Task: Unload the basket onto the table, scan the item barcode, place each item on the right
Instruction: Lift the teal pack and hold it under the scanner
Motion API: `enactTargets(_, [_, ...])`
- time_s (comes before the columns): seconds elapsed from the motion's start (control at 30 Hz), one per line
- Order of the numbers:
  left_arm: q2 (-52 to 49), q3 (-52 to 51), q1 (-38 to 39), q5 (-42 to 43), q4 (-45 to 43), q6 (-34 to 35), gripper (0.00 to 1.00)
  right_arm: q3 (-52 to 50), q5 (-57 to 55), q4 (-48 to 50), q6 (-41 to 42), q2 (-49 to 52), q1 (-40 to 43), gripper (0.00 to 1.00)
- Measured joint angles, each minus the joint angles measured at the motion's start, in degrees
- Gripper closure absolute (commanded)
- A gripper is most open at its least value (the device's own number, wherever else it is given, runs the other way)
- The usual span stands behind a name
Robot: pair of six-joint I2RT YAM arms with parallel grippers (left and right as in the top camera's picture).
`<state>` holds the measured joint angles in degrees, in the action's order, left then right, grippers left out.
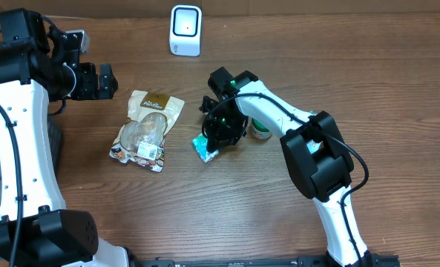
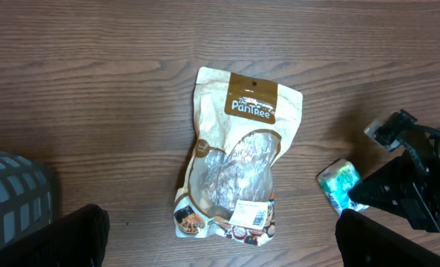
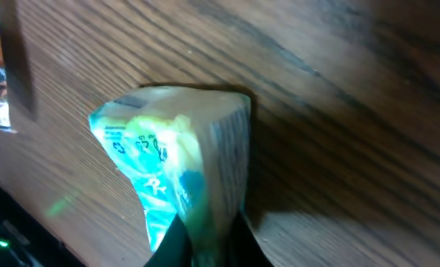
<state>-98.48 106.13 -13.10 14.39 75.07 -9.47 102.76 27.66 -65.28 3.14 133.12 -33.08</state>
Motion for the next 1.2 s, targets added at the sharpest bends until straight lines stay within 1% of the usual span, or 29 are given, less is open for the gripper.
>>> enactTargets(0.2, [0.0, 0.0, 0.0, 0.0, -0.02, 0.0, 0.0, 0.22, 6.12, -1.99, 1.88, 0.0, 0.31, 0.96])
enactTargets(0.33, [0.0, 0.0, 0.0, 0.0, -0.02, 0.0, 0.0, 3.78, 18.08, -3.08, 2.45, -3.54, 3.39, 0.96])
enactTargets(0.5, [0.0, 0.0, 0.0, 0.0, -0.02, 0.0, 0.0, 8.61, 33.48, -1.42, 2.62, -10.99, 9.53, 0.96])
enactTargets(0.6, [0.0, 0.0, 0.0, 0.0, 0.0, 0.0, 0.0, 9.77, 42.86, 0.2, 2.64, -15.34, 12.39, 0.96])
enactTargets(0.77, [0.0, 0.0, 0.0, -0.02, -0.02, 0.0, 0.0, 9.79, 54.77, 1.31, 3.74, -17.55, 13.33, 0.96])
enactTargets(0.9, [0.0, 0.0, 0.0, -0.02, -0.02, 0.0, 0.0, 9.79, 58.97, 1.44, 7.23, -17.68, 14.71, 0.96])
enactTargets(1.0, [0.0, 0.0, 0.0, 0.0, -0.02, 0.0, 0.0, 9.79, 60.0, 1.44, 8.5, -17.68, 15.85, 0.96])
enactTargets(1.1, [0.0, 0.0, 0.0, -0.02, -0.02, 0.0, 0.0, 9.79, 59.95, 1.49, 8.66, -17.68, 16.17, 0.96])
enactTargets(1.2, [0.0, 0.0, 0.0, -0.02, 0.0, 0.0, 0.0, 9.79, 55.91, 1.46, 8.7, -17.68, 16.17, 0.96])
